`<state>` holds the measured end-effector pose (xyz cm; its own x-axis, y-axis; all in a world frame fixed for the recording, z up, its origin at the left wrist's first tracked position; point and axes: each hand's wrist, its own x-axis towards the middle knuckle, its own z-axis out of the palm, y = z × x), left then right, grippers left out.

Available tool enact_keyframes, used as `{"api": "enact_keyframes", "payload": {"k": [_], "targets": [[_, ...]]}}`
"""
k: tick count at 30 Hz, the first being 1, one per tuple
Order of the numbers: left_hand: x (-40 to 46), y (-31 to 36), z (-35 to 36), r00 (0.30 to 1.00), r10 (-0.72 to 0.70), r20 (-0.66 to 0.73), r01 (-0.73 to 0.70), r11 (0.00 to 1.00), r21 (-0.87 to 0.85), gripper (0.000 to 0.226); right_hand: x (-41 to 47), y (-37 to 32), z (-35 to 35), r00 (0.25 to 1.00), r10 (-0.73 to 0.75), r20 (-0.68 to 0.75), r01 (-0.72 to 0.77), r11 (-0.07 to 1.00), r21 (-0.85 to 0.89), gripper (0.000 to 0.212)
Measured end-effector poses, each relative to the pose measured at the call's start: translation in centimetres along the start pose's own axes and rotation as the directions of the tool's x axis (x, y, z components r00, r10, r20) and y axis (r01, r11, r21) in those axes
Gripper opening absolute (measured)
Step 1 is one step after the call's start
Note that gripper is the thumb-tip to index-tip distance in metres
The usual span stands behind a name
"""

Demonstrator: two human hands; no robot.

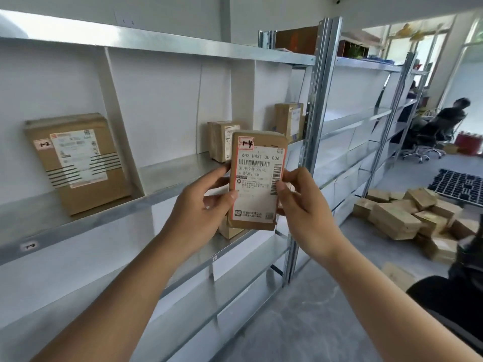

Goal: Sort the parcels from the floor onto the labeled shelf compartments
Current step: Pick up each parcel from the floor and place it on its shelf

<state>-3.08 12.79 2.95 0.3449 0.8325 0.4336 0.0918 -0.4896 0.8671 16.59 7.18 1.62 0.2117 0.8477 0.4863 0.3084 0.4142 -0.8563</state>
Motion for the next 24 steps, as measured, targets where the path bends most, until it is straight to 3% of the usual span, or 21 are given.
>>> {"api": "enact_keyframes", "payload": {"k": [5,14,19,24], "targets": [[9.7,-4.7,3.6,0.999,0.012,0.045,-0.010,0.999,-0.034,0.051,8.5,6.4,-2.9,0.997,-0.038,-0.064,0.033,0.997,-0.075,0.011],[25.5,-11.2,9.2,0.995,0.020,0.093,-0.014,0.998,-0.060,0.055,22.3,14.1,-6.8,0.993,-0.003,-0.116,0.003,1.000,0.000,0.017],[30.9,-13.3,13.1,0.996,0.019,0.082,-0.018,1.000,-0.010,0.063,28.2,18.5,-10.3,0.996,-0.035,-0.085,0.037,0.999,0.023,0.014],[35.7,-15.1,18.0,1.000,-0.004,-0.019,0.005,1.000,0.025,0.065,33.8,24.2,-14.4,0.996,-0.080,0.032,0.076,0.990,0.119,0.012]]}}
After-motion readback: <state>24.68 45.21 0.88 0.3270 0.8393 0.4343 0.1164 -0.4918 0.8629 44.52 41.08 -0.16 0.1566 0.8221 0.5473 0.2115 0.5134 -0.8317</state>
